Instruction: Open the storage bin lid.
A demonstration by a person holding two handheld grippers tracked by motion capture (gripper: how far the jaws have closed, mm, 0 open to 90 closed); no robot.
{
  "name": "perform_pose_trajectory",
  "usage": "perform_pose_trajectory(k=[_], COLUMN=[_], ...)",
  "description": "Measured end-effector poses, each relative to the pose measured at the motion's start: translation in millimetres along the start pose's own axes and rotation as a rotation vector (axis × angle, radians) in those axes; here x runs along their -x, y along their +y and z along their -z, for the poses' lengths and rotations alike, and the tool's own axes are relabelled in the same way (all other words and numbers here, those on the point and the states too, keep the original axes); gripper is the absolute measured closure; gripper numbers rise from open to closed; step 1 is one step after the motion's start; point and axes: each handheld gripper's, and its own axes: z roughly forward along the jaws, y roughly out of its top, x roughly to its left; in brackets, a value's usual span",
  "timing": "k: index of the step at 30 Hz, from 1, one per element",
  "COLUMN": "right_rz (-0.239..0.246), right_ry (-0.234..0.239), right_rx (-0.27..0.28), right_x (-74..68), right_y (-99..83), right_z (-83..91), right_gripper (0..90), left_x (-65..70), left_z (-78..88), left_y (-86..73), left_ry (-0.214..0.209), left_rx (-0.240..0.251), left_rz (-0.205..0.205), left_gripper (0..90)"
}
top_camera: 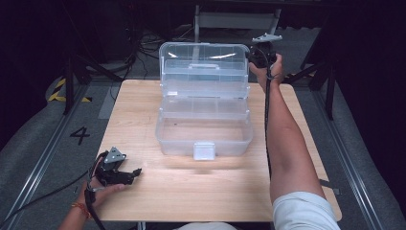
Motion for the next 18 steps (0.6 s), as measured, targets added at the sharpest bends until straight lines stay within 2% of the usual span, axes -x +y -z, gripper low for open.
perform_pose_trajectory(k=[8,11,16,18], right_rz=[0.018,0.009,0.023,0.013], right_ry=[-0.022,-0.026,-0.018,-0.010], right_rx=[-0.014,0.000,-0.004,0.007], right_x=[-0.9,0.0,-1.1,-0.9], right_y=[-1.5,-1.1,-0.3,-0.8], right_z=[-3.5,-2.1,1.4,4.6], right_gripper=[78.6,73.6,75.2,75.1], left_x=[-0.1,-0.1,0.1,0.3], left_z=[0.0,0.0,-0.3,-0.4], left_y=[0.0,0.0,-0.2,-0.2], left_ry=[-0.001,-0.001,0.003,0.001], left_rx=[0.000,0.000,0.004,0.005], left_rz=[-0.001,0.000,-0.001,0.002], left_gripper=[15.2,15.2,15.2,15.2])
